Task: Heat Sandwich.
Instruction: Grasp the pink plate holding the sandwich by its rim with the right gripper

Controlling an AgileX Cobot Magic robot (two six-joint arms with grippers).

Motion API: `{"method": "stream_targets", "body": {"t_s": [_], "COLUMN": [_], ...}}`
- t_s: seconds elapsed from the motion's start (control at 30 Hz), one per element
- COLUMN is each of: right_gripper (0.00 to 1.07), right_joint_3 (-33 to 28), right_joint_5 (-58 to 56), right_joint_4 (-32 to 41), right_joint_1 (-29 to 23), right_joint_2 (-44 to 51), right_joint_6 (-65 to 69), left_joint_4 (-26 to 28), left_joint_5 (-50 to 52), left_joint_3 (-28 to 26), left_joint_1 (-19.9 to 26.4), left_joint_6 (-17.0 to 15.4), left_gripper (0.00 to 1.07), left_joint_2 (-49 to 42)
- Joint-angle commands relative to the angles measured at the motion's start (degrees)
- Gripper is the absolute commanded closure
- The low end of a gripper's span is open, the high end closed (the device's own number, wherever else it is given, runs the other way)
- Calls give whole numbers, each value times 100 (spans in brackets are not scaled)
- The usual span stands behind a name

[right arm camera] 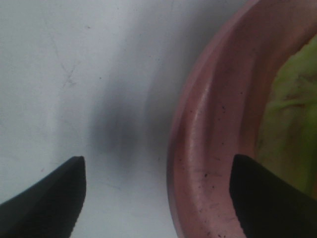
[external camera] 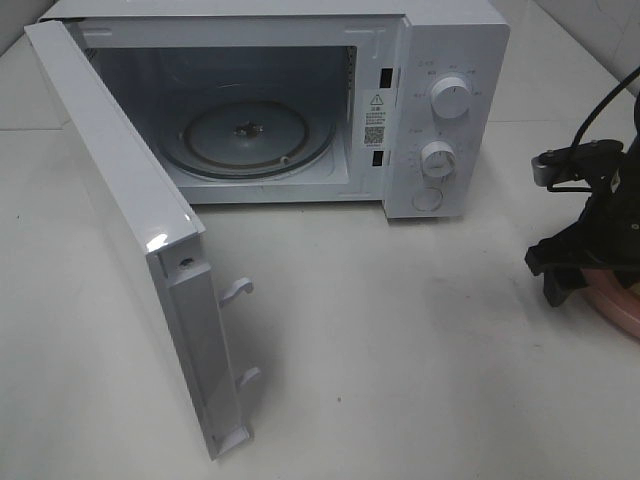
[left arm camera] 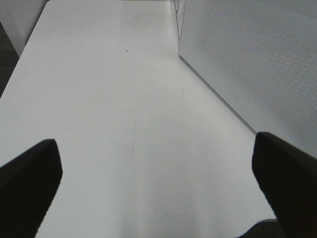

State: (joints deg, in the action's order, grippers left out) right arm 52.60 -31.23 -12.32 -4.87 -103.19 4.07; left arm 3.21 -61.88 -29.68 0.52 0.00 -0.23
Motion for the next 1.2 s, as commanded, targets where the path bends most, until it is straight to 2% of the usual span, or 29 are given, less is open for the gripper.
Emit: {"method": "stream_targets", "body": {"t_s": [0.03,0.6,0.7,0.73,0.87,0.9,0.93,0.97,1.2], "right_gripper": [31,33,44,44,78,78,98,107,107], "right_joint_3": [46,46,46,46,46,46,46,46,46], "right_joint_5": [97,132,126,126,126,126,126,126,126], "right_joint_4": [-97,-115,-120,-120,-212,-212,-281,-309,-418], "right_joint_1": [29,29,29,29,29,29,29,29,29], "right_joint_2": [-149,-344,-344,-344,-344,-344,-344,-344,-344], "right_joint_6": [-80,-103,-103,-103,-92,-92,-29,0,34], "left_joint_4": [34,34,34,34,34,34,34,34,34], "left_joint_5": [52,52,52,52,52,52,52,52,52], "left_joint_3": [6,6,6,6,6,6,6,6,6], "left_joint_1": [6,6,6,6,6,6,6,6,6], "left_joint_6": [-52,-52,-52,-52,-52,-52,-52,-52,-52], "left_gripper": [7,7,7,7,7,7,7,7,7], "left_joint_2": [-97,-97,-97,-97,-97,-97,-97,-97,-97]}}
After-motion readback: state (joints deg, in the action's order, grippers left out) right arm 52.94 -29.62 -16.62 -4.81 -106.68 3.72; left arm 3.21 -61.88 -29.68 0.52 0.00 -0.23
